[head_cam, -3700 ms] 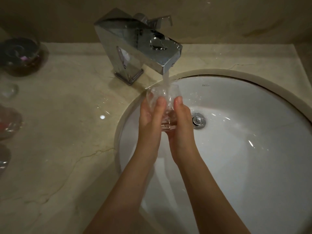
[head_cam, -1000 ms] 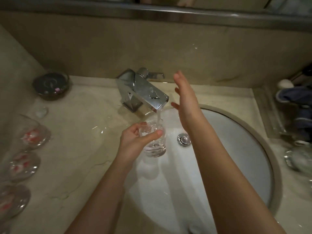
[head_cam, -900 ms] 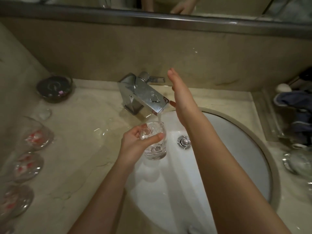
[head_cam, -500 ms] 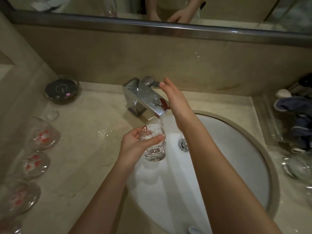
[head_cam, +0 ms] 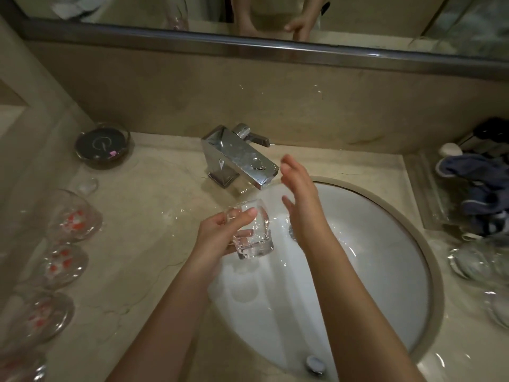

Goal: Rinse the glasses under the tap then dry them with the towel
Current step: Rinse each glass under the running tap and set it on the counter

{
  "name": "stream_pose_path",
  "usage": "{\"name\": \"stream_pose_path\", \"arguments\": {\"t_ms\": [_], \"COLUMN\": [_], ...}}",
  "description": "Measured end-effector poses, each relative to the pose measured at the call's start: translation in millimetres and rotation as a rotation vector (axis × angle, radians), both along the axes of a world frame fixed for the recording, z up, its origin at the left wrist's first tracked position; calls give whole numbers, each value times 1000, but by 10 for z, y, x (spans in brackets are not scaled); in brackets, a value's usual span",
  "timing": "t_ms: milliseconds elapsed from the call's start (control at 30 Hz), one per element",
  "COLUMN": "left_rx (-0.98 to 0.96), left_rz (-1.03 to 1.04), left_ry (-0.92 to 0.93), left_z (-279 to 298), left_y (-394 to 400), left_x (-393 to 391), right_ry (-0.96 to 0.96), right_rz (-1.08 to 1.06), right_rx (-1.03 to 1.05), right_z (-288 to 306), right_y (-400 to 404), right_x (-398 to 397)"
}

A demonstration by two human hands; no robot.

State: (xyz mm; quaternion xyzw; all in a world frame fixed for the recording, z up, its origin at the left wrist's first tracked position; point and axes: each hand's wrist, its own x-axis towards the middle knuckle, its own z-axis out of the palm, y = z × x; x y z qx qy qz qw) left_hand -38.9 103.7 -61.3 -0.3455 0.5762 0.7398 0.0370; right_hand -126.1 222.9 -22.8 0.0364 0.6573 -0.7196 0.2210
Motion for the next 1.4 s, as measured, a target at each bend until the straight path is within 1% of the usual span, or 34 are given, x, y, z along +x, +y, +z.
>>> {"name": "stream_pose_path", "arguments": {"t_ms": [67,100,167,233,333,500,667,833,933,1033,1133,1200,1267,1400], "left_rx": [79,114,191,293,357,316,295,252,270,282,213,114,41,-31], "left_rz": [-23,-37,-88,-197,-269,-340,-436,-506,-545,-634,-741,-754,-758,-873], "left_ry": [-38,-68,-164,-291,-392,-383,-404,-401,-386,-376,-360,-315,-231,-37], "left_z": [0,-5,-31,-27,-3,75,194,303,395,426,437,458,498,680], "left_y": [1,9,25,53,117,311,623,1148,1568,2036,2540,2866,3132,3513], "left_x": [28,37,48,59,79,108,91,46,32,7,-21,-37,-52,-85], "right_ry": [-137,-218,-352,-441,-521,-580,-575,-556,-542,-529,-477,-412,-333,-181], "right_rz": [-67,-50,50,134,163,112,34,-11,-46,-77,-91,-113,-117,-134], "right_rx": [5,29,100,171,247,249,198,144,123,87,81,45,19,2], "right_z": [-149,-208,-301,-334,-302,-244,-187,-123,-56,14,74,109,178,258], "right_y": [142,191,249,292,372,583,939,1497,1933,2437,2973,3323,3659,4217], "right_x": [265,387,555,625,631,683,795,863,899,948,1012,1047,1088,1118]}}
